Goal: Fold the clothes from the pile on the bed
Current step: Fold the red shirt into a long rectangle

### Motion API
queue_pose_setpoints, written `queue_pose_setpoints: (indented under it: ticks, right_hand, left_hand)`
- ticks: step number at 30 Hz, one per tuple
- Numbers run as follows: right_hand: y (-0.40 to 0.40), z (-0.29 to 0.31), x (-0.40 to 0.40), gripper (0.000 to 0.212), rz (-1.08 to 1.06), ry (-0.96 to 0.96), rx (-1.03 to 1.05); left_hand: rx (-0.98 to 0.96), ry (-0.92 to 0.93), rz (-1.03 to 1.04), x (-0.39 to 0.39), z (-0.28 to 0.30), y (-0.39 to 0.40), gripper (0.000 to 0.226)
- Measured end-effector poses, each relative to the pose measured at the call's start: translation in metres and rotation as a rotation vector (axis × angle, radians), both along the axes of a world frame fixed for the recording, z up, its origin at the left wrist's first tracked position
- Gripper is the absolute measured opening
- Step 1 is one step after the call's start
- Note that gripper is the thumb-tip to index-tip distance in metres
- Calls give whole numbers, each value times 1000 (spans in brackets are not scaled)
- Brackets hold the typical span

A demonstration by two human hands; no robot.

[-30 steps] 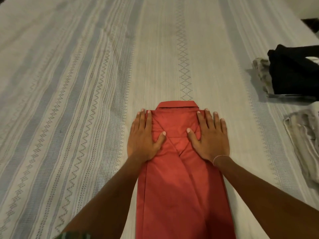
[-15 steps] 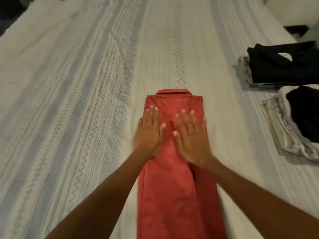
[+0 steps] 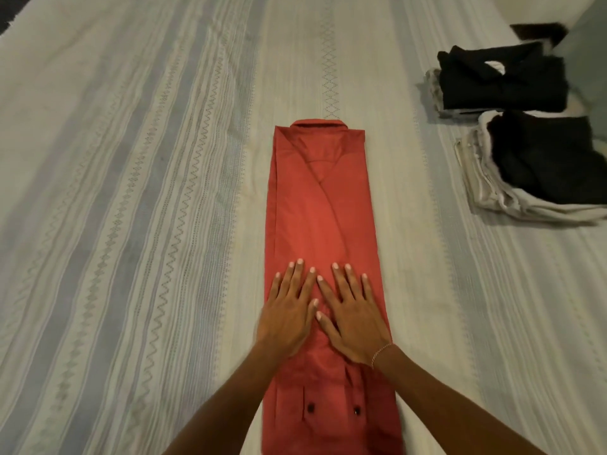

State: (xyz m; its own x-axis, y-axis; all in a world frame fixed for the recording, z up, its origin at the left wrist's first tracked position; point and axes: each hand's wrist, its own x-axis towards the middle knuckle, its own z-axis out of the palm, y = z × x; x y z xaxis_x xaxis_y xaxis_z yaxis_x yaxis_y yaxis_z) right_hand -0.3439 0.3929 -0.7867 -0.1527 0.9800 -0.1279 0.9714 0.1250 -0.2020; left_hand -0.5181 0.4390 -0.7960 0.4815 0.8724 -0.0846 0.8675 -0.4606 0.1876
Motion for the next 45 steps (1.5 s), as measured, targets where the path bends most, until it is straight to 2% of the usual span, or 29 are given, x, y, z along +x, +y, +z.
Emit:
queue_pose_setpoints:
  ticks: [7, 9, 11, 15, 18, 20, 21, 24, 25, 28, 29, 30, 34, 35, 40, 43, 45]
  right_hand:
    - [-100, -4, -26, 77, -154, 17, -47]
    - [-125, 2, -34, 77, -211, 29, -49]
    - [-144, 14, -41, 82, -356, 94, -54]
    - [-155, 42, -42, 96, -924, 514, -67]
    - [-149, 44, -21, 72, -1100, 812, -241]
    - [-147, 46, -8, 54, -1112, 955, -319]
    - [-146, 48, -3, 52, -1100, 984, -336]
    - [-142, 60, 8, 67, -978, 1019, -299]
    - [-138, 65, 10, 65, -941, 1059, -299]
    - [-120, 83, 15, 27, -914, 1147, -334]
    - [-112, 91, 18, 18, -936, 1164, -358]
    - [-103, 100, 21, 16, -955, 1195, -390]
    - [-57, 126, 45, 20, -943, 1319, -519]
    - [-42, 129, 51, 22, -931, 1339, -539]
    - [44, 134, 73, 26, -988, 1508, -542]
    - [97, 122, 80, 37, -1037, 1606, -526]
    - [116, 105, 79, 32, -1045, 1552, -440]
  left_hand:
    - [-64, -45, 44, -25, -5, -101, 52]
    - [-88, -145, 135, -30, 3, -127, 49]
    - [-176, -288, 319, -34, 18, -148, 47]
    - [-332, -525, 812, -35, 52, -158, 62]
    - [-629, -526, 982, -40, 64, -146, 50]
    - [-780, -625, 1000, -48, 66, -140, 46]
    - [-843, -660, 1003, -52, 67, -136, 46]
    - [-991, -818, 973, -61, 85, -125, 29]
    - [-1009, -830, 956, -61, 90, -119, 29]
    - [-986, -939, 962, -59, 104, -100, 62]
    - [-996, -983, 963, -58, 107, -90, 80]
    - [-1017, -1029, 956, -57, 111, -79, 83]
    - [-1174, -980, 914, -51, 132, -27, 18]
    - [-1198, -970, 921, -49, 132, -10, 9]
    - [-1306, -1123, 1016, -33, 128, 82, 14]
    - [-1232, -1309, 1018, -22, 116, 129, 21]
    - [-1146, -1394, 1043, -22, 97, 146, 36]
